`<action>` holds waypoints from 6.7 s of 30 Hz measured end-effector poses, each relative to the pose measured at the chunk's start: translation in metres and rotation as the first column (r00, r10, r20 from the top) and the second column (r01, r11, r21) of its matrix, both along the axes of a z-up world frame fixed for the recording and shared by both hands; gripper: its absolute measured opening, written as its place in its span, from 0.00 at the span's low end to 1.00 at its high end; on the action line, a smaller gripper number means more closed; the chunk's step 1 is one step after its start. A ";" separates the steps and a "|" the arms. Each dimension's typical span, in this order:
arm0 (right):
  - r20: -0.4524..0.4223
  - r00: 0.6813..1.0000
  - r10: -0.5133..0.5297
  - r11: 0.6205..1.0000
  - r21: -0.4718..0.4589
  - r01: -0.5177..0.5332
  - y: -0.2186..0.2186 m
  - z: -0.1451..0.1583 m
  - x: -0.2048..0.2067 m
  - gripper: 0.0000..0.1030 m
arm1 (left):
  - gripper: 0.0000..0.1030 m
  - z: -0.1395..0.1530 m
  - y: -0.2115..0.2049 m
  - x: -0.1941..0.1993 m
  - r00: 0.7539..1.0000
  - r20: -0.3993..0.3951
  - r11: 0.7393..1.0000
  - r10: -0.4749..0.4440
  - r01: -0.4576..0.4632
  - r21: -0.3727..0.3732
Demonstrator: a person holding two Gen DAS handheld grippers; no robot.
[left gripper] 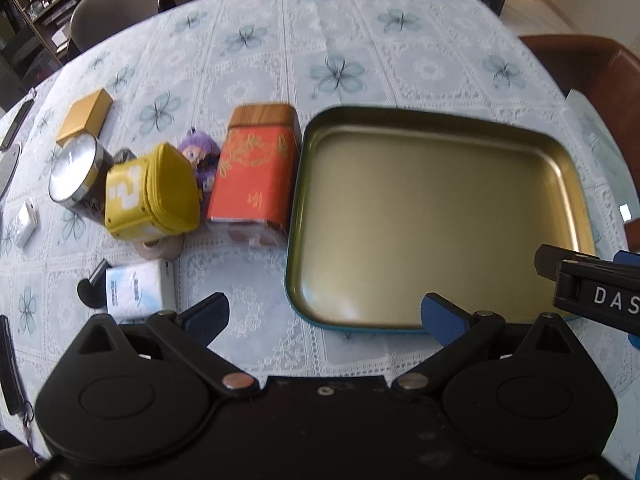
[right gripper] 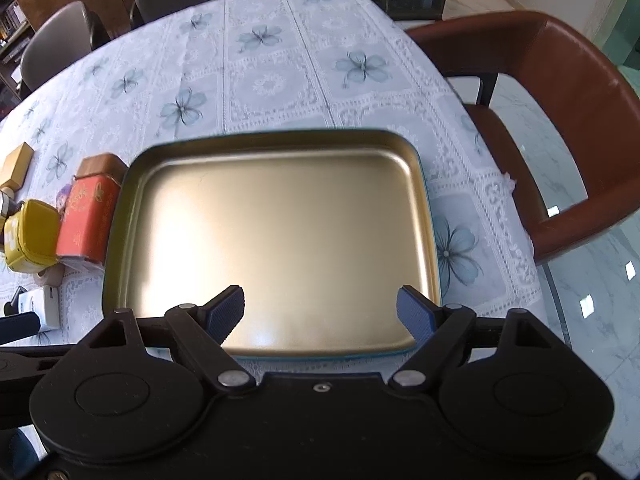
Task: Organize soft objects
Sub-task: 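Grasp the yellow question-block plush with the right tool while the left tool reaches the white cotton packet, then grasp the white cotton pad packet with the left tool while the right tool lifts the plush, then carry the packet with the left tool and plush with the right tool into the tray, releasing both, then move the right tool to the white tissue pack while the left tool moves over the table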
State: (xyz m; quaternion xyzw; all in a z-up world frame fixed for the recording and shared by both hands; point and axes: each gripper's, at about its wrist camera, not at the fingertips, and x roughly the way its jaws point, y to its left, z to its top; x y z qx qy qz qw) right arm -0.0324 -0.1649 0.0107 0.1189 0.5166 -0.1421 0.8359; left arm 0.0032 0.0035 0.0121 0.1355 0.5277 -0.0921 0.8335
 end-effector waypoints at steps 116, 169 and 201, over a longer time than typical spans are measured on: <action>0.277 0.961 0.017 1.000 -0.008 -0.015 0.038 0.076 -0.016 0.63 | 0.64 0.045 0.063 0.031 0.997 -0.031 0.967 -0.065 0.056 -0.249; 0.150 0.980 0.127 0.989 0.055 -0.136 0.049 0.035 0.016 0.67 | 0.86 0.003 0.107 0.007 0.973 -0.141 0.980 0.180 -0.190 -0.059; 0.017 0.957 0.289 0.956 0.054 -0.290 0.302 -0.001 0.089 0.66 | 0.86 -0.035 0.395 0.109 0.929 -0.124 0.936 0.349 -0.351 0.013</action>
